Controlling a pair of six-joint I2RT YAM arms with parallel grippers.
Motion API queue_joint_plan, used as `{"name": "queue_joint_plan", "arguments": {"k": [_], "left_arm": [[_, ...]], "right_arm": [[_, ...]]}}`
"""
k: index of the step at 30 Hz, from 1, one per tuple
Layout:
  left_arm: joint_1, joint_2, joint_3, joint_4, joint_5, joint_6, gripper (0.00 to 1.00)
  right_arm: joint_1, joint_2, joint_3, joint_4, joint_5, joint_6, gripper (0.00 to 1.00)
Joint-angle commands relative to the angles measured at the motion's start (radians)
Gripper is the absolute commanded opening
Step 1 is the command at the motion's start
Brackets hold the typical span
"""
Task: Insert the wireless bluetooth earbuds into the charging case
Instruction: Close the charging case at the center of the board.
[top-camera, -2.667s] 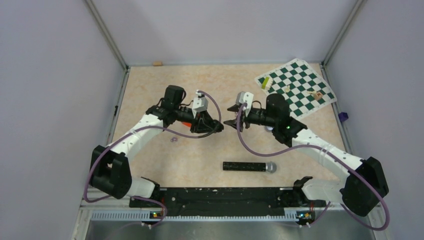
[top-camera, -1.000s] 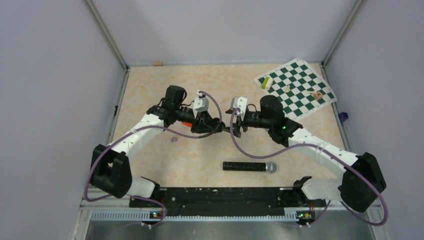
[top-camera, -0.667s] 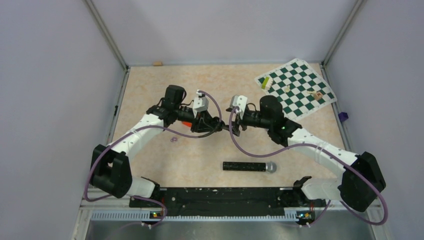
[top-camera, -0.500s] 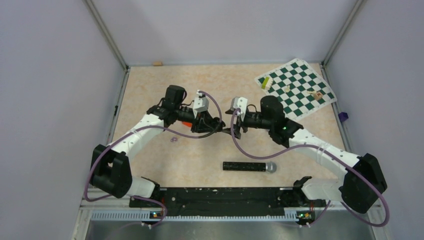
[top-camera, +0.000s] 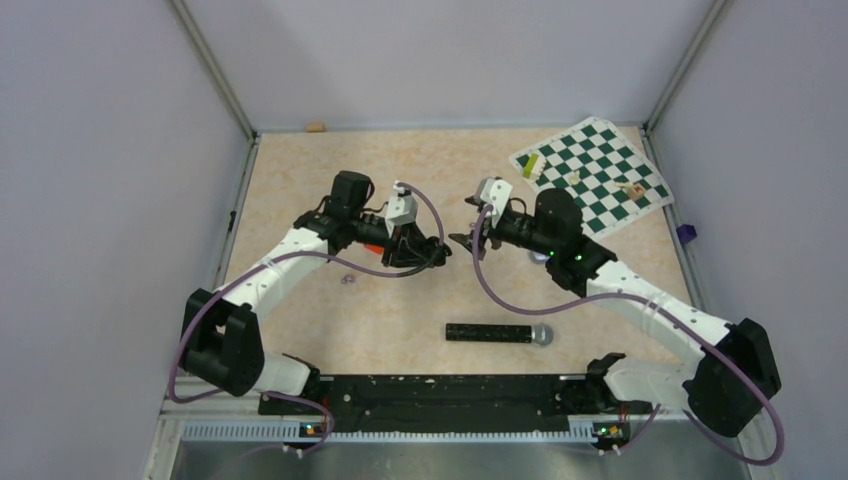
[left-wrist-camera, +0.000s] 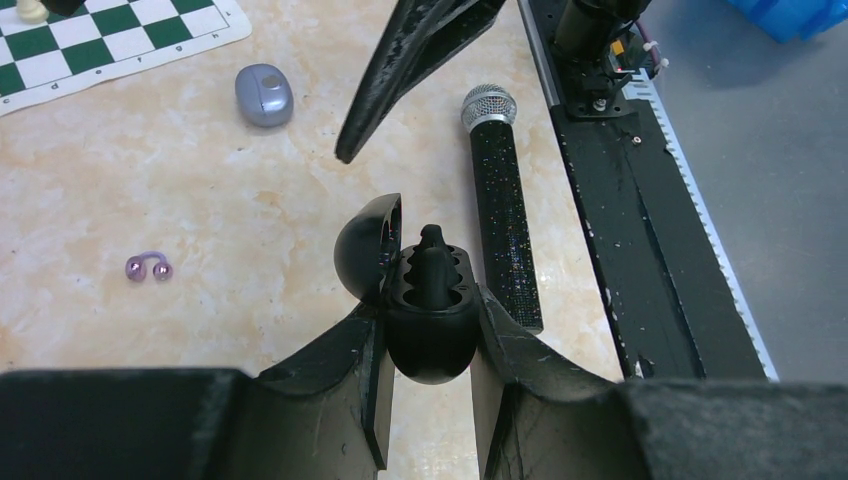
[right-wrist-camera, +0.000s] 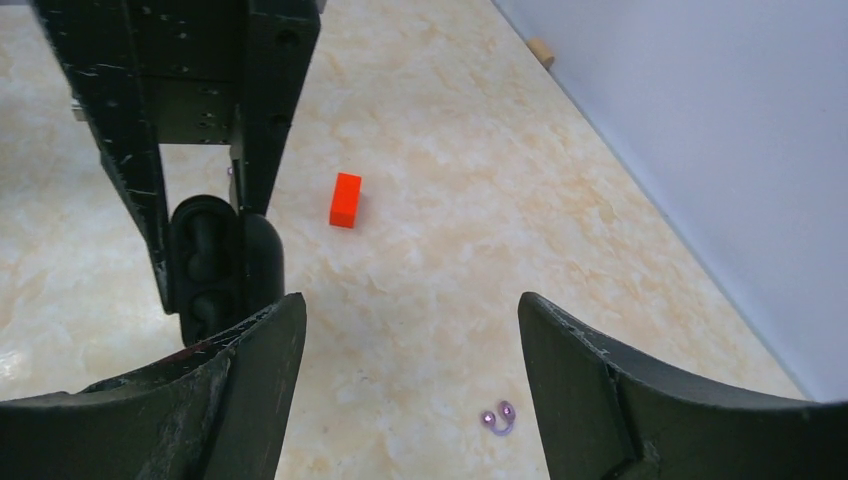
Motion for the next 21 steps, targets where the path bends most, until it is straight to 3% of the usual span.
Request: {"name": "queue_joint_plan", "arguments": {"k": [1, 8, 14, 21], "left_arm": [[-0.005, 0.001, 0.045, -0.032, 0.061, 0.045, 0.0], [-0.006, 0.001, 0.058, -0.08, 0.089, 0.094, 0.0], [-0.006, 0.001, 0.054, -0.069, 0.055, 0.085, 0.0], [-0.006, 0.006, 0.053, -0.052, 0.048, 0.072, 0.0]], "right_arm": [[-0.006, 0.028, -0.017, 0.086, 0.067, -0.004, 0.77], [0.0, 0.069, -0.009, 0.062, 0.049, -0.02, 0.77], [0.001, 0.043, 0.0, 0.008, -0.165, -0.029, 0.77], [0.0, 0.0, 0.015, -0.029, -0.259, -0.018, 0.77]]}}
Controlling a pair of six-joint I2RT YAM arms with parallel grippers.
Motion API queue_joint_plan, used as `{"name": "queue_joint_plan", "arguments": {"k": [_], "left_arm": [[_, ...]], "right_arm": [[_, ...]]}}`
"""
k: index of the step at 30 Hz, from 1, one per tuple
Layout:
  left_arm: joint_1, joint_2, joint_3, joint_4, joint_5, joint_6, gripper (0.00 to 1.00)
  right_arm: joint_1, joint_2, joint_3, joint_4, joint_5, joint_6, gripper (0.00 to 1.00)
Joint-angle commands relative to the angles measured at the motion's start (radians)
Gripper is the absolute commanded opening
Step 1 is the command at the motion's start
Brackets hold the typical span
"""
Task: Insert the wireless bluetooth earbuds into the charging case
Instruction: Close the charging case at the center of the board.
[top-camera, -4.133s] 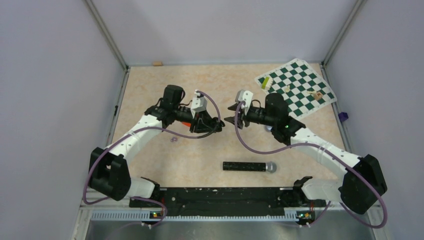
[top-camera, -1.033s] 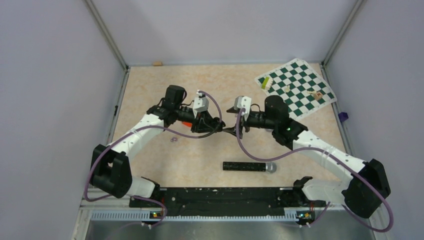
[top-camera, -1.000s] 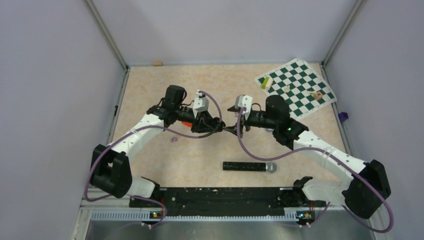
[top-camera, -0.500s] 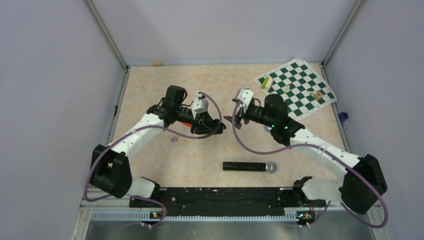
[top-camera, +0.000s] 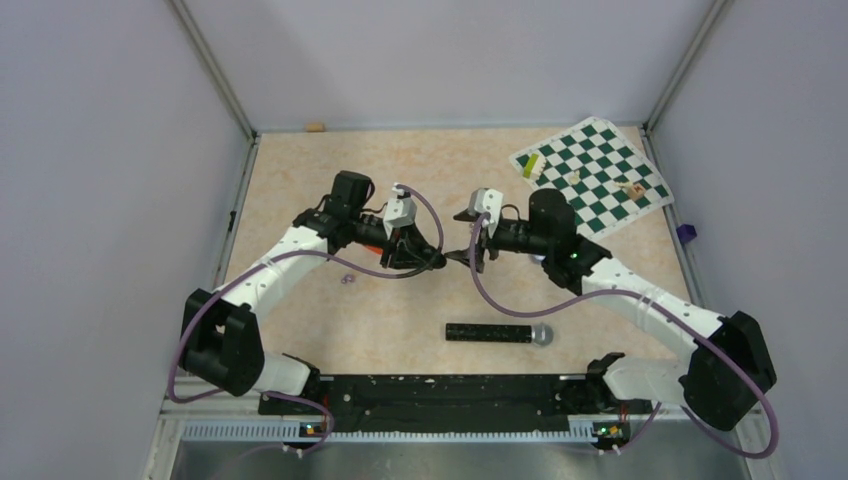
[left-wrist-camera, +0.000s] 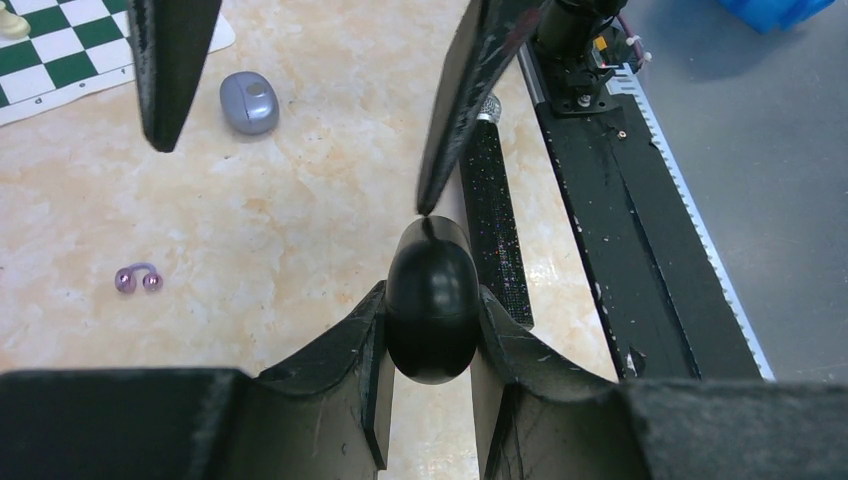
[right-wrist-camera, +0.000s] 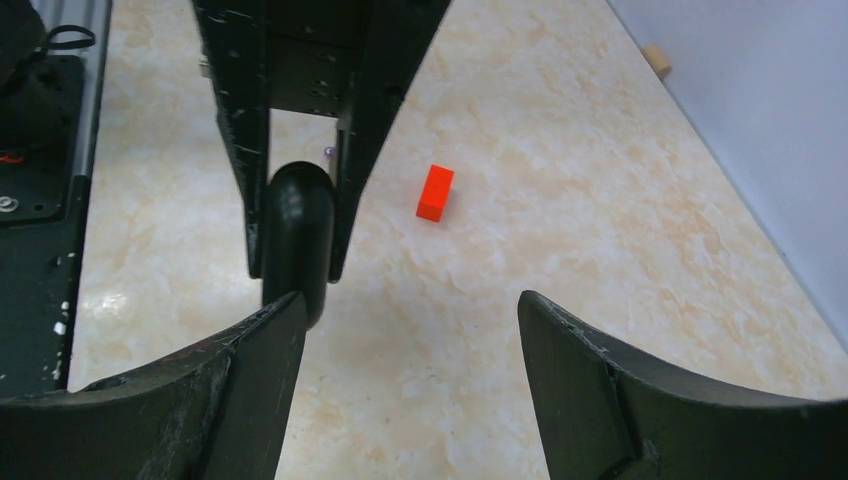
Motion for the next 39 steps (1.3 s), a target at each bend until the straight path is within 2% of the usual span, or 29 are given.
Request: {"name": "queue_joint_plan", "arguments": {"k": [1, 4, 7, 9, 10, 13, 16, 22, 28, 31, 35, 39], "left_arm": [[-0.006, 0.005, 0.033, 0.026, 0.017, 0.002, 0.0], [-0.007, 0.008, 0.034, 0.027, 0.013, 0.001, 0.0], [-0.007, 0.009, 0.032, 0.036, -0.003, -0.01, 0.0], [-0.007, 0.013, 0.024, 0.09, -0.03, -0.058, 0.0], [-0.007, 0.017, 0.017, 0.12, -0.05, -0.09, 0.0], [-0.006, 0.05, 0.014, 0.195, -0.13, -0.175, 0.0], [-0.006, 0.131, 0.052, 0.216, -0.235, -0.266, 0.0], [-0.004, 0.342, 0.193, 0.162, -0.443, -0.444, 0.0], [0.002, 0.459, 0.305, 0.08, -0.479, -0.424, 0.0], [0.014, 0.551, 0.452, 0.012, -0.475, -0.436, 0.0], [0.04, 0.717, 0.617, 0.026, -0.448, -0.605, 0.0], [0.059, 0.848, 0.688, 0.153, -0.419, -0.851, 0.0]], "right_arm": [[0.0, -0.051, 0.023, -0.007, -0.104, 0.0, 0.77], [0.0, -0.05, 0.024, 0.003, -0.029, 0.002, 0.77], [0.0, -0.051, 0.022, 0.039, 0.17, -0.006, 0.8], [0.0, -0.052, 0.013, 0.085, 0.353, -0.018, 0.97], [0.0, -0.056, 0.002, 0.118, 0.434, -0.019, 0.99], [-0.005, -0.064, -0.032, 0.201, 0.63, -0.028, 0.99], [-0.016, -0.063, -0.04, 0.23, 0.725, -0.029, 0.99], [-0.035, -0.063, -0.054, 0.281, 0.829, -0.032, 0.99], [-0.072, -0.07, -0.057, 0.28, 0.828, -0.027, 0.99], [-0.084, -0.064, -0.057, 0.285, 0.838, -0.033, 0.99], [-0.101, -0.056, -0.057, 0.297, 0.861, -0.049, 0.99], [-0.129, -0.056, -0.061, 0.303, 0.864, -0.044, 0.99]]}}
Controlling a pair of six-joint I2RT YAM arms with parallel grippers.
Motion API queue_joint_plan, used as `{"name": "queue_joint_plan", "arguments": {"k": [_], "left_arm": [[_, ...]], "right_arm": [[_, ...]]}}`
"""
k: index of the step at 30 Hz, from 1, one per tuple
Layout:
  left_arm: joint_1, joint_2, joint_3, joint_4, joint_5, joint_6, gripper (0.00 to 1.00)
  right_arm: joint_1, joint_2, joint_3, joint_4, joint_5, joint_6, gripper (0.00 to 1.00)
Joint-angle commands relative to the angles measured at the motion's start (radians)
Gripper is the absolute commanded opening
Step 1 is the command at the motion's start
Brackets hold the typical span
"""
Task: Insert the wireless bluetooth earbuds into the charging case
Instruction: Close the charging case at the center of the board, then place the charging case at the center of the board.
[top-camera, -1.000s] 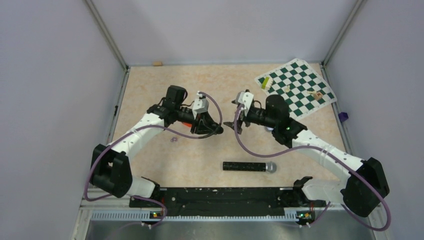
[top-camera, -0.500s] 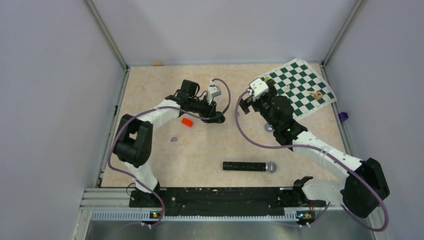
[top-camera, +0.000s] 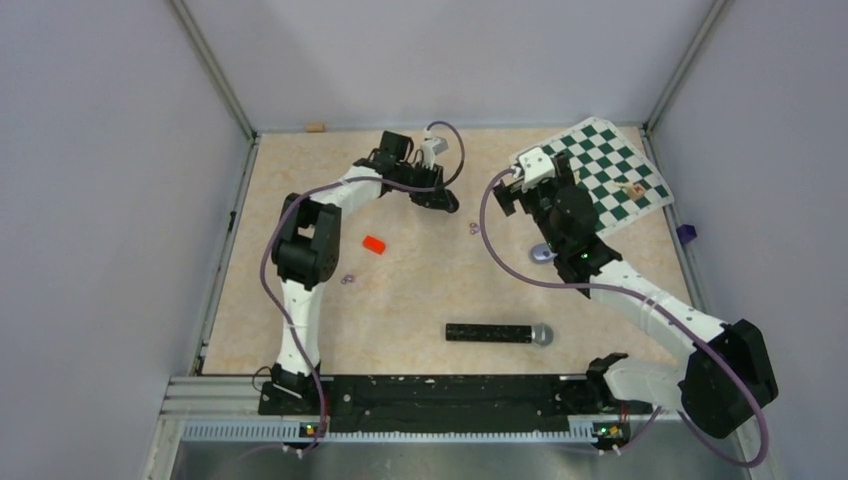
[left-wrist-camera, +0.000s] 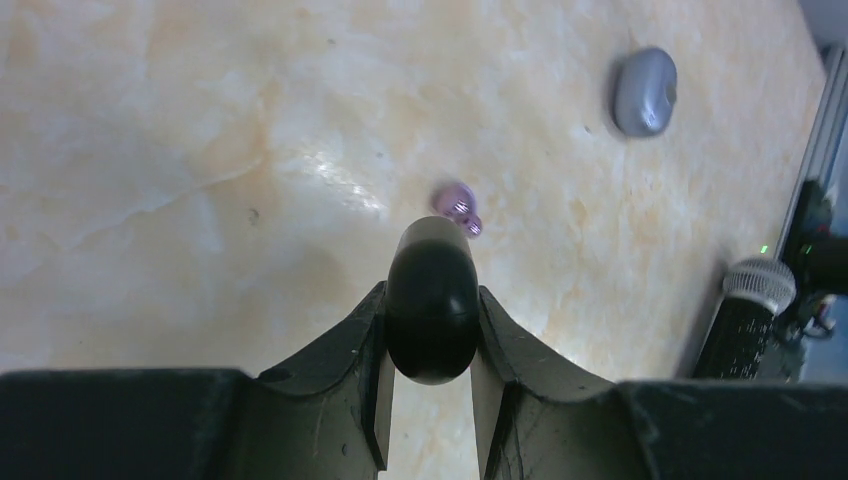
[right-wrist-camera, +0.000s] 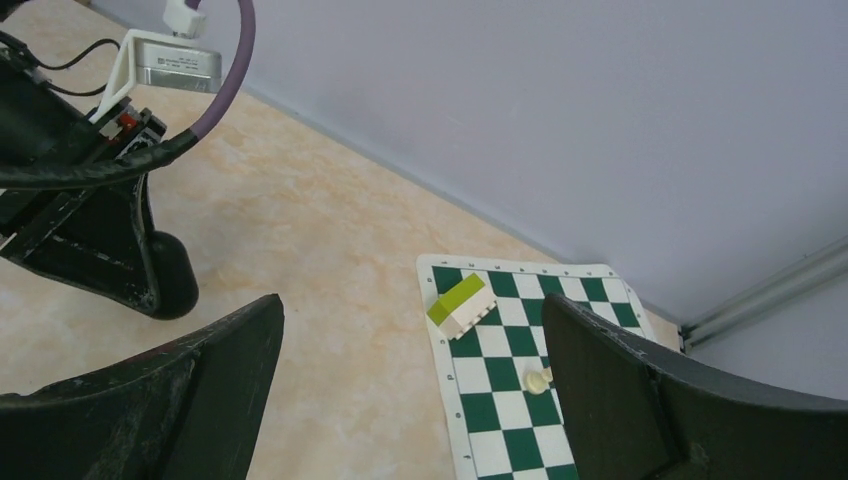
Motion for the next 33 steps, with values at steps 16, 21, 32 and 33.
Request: {"name": "queue_joint_plan", "arguments": {"k": [16, 21, 32, 33], "left_arm": [[0.05, 0.206, 0.072, 0.133, -0.212, -0.63, 0.15], [0.049, 0.196, 0.053, 0.098, -0.263, -0.626, 0.33], [0.05, 0.12, -0.084, 0.101, -0.299, -0.577, 0.99], [0.05, 0.115, -0.087, 0.095, -0.3, -0.567, 0.99]], "right_arm": [[-0.058, -0.003, -0.008, 0.063, 0.027, -0.002, 0.99], [-0.058, -0.009, -0.006, 0.061, 0.025, -0.001, 0.99], [-0.076, 0.004, 0.043, -0.017, 0.024, -0.027, 0.99], [-0.085, 0.006, 0.06, -0.053, 0.003, -0.025, 0.99]]}}
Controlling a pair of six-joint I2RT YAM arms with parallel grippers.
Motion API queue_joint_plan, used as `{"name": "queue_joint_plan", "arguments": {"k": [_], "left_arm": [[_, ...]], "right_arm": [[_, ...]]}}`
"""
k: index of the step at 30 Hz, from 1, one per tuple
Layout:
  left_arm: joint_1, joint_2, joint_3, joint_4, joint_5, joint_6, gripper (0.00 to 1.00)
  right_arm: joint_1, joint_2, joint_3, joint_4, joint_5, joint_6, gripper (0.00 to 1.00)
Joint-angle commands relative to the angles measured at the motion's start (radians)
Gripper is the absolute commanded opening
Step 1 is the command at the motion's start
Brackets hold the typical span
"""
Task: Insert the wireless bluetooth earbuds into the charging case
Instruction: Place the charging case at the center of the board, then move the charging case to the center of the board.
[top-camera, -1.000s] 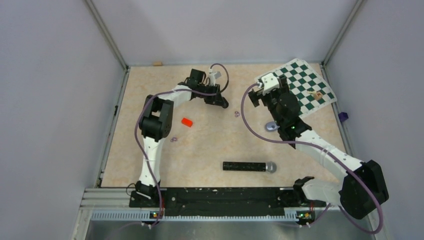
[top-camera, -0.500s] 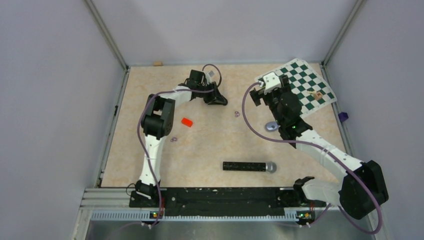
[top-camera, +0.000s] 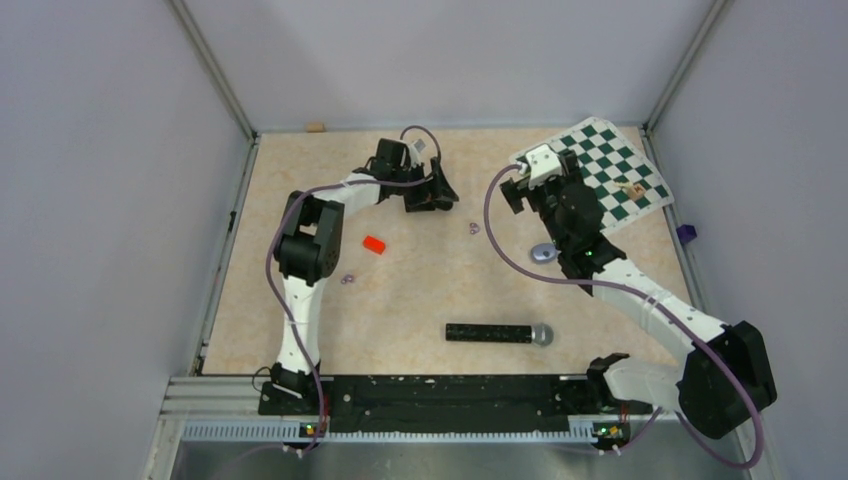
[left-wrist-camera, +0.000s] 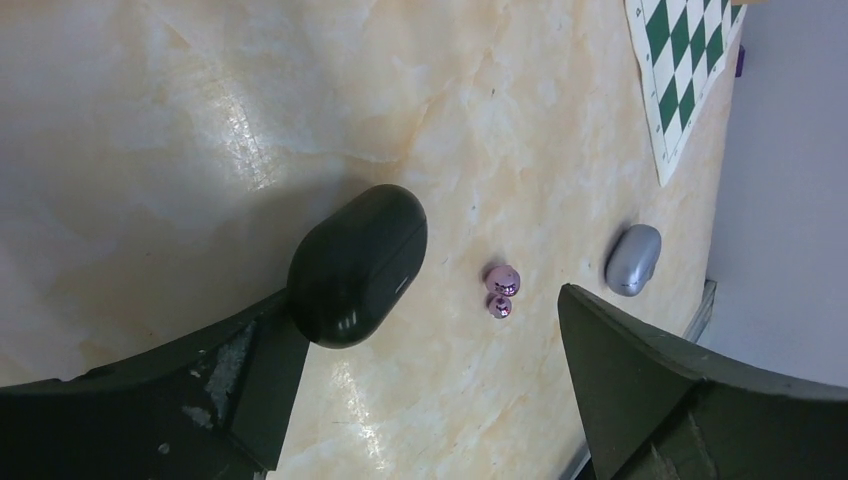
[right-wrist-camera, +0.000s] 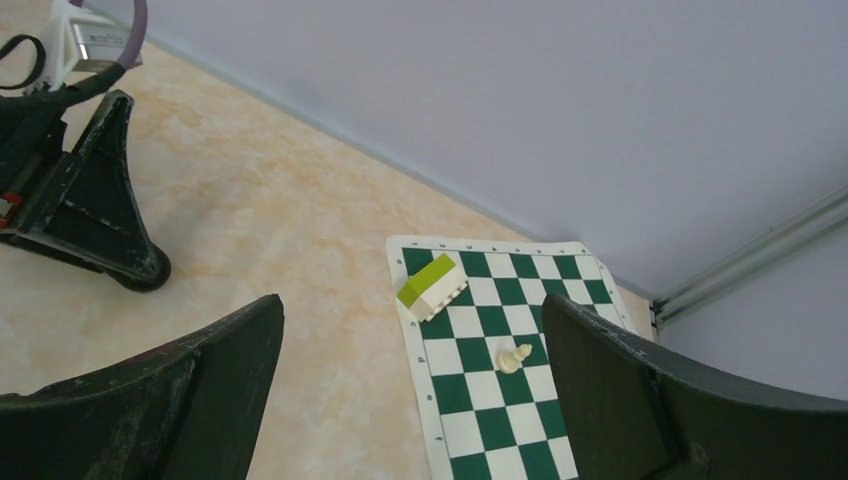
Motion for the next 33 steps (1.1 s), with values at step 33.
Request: {"name": "queue_joint_plan", "arguments": {"k": [33], "left_arm": [[0.138, -0.487, -0.253, -0.253, -0.056, 0.449, 0.99]], "right_arm": [[-0.272, 0.431, 0.263, -0.765, -0.292, -0.054, 0.99]]}}
